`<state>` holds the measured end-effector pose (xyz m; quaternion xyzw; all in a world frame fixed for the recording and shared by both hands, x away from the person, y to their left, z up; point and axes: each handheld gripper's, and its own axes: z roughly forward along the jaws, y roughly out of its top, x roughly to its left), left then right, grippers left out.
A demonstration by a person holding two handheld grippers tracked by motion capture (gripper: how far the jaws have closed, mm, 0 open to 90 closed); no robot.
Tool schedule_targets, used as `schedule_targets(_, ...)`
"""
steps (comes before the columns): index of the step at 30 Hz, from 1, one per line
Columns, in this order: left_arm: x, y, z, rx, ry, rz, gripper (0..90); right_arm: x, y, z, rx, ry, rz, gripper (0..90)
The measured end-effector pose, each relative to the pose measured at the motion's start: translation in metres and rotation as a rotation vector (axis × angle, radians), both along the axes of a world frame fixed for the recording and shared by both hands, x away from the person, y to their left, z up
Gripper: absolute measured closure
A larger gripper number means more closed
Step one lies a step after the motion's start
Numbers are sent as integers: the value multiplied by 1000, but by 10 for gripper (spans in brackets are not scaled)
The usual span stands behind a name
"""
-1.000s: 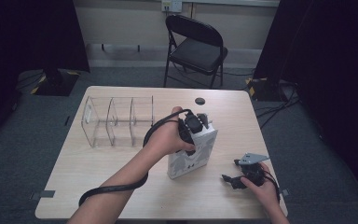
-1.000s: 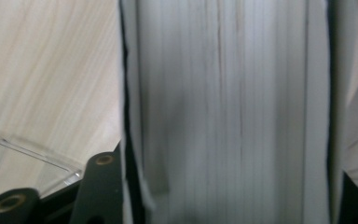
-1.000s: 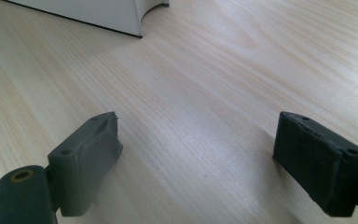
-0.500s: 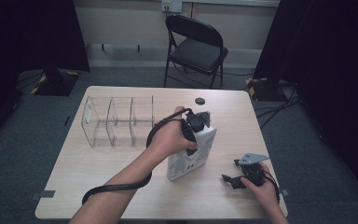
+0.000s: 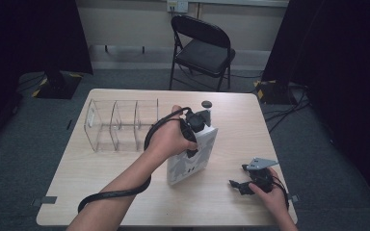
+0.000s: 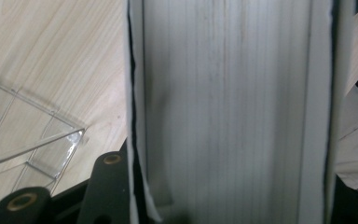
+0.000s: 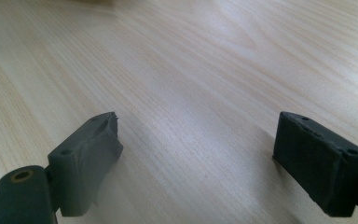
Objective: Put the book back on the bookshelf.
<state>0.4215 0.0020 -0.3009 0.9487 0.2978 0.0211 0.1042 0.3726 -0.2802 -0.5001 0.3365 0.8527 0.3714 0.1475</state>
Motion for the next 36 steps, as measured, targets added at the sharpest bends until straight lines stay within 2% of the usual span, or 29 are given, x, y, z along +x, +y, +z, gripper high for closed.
schedule_targets(3,-1,4,3,6,-1,2,527,0,0,0,0,-2,1,131)
schedule_targets(4,0,6,4,16,-2,-12,528,0,0,0,0,0,0,131)
schedule_targets(6,-1,8,6,7,-4,4,527,0,0,0,0,0,3,131)
schedule_targets(9,-1,11,8,14,-4,0,527,0,0,0,0,0,3,131)
schedule_targets(10,-2,12,8,3,-4,20,527,0,0,0,1,0,3,131)
schedule_targets(15,-5,16,9,12,-15,14,528,0,0,0,1,-1,3,131)
schedule_targets(19,-5,21,12,11,1,24,529,0,0,0,1,0,3,131)
schedule_targets(21,-4,23,12,-1,10,43,528,0,0,0,1,1,2,131)
schedule_targets(22,-3,25,13,12,9,28,528,0,0,0,0,0,3,132)
schedule_targets(24,-4,27,12,3,3,50,528,0,0,0,0,0,3,131)
schedule_targets(25,-3,29,12,14,-1,35,528,0,0,0,1,0,3,131)
schedule_targets(27,-4,31,12,6,4,60,529,0,0,0,1,-1,3,131)
schedule_targets(29,-2,34,11,19,7,48,529,0,0,0,1,-1,3,131)
schedule_targets(36,-4,42,8,13,2,81,528,0,0,0,1,-1,3,131)
